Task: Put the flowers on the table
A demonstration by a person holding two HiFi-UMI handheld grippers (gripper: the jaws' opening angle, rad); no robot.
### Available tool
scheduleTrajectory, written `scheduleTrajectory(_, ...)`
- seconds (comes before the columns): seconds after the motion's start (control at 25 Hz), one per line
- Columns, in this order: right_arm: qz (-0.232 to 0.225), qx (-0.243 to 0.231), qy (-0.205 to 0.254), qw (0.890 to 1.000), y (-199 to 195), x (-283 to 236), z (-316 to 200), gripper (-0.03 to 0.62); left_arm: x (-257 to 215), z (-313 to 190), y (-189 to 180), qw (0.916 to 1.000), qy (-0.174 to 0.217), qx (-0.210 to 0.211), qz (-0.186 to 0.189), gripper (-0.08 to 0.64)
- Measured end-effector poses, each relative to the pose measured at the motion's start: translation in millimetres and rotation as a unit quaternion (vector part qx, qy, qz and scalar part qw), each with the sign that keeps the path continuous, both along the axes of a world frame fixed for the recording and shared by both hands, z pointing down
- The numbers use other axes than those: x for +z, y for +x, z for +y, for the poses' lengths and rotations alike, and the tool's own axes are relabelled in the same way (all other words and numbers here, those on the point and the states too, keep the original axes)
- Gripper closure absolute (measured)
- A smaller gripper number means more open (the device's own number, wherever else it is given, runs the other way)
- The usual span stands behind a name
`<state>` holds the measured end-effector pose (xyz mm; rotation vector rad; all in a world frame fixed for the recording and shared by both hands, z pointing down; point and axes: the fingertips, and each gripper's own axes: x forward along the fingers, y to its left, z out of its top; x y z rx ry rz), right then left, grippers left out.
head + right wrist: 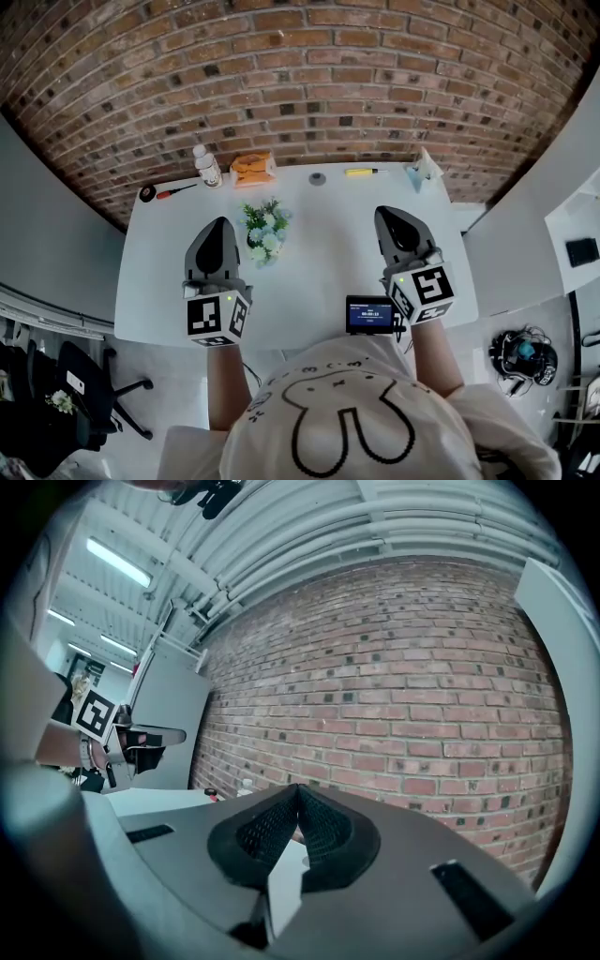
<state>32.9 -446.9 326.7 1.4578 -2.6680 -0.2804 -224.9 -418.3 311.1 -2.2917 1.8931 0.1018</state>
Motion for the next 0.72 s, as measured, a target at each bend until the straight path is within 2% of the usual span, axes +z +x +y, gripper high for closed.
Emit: scheduleTrajectory(0.72,-0.003,0.023,0.006,1.000,21,-3,10,0.574,-2,3,12,0.9999,0.002,0.013,0.010,0.549)
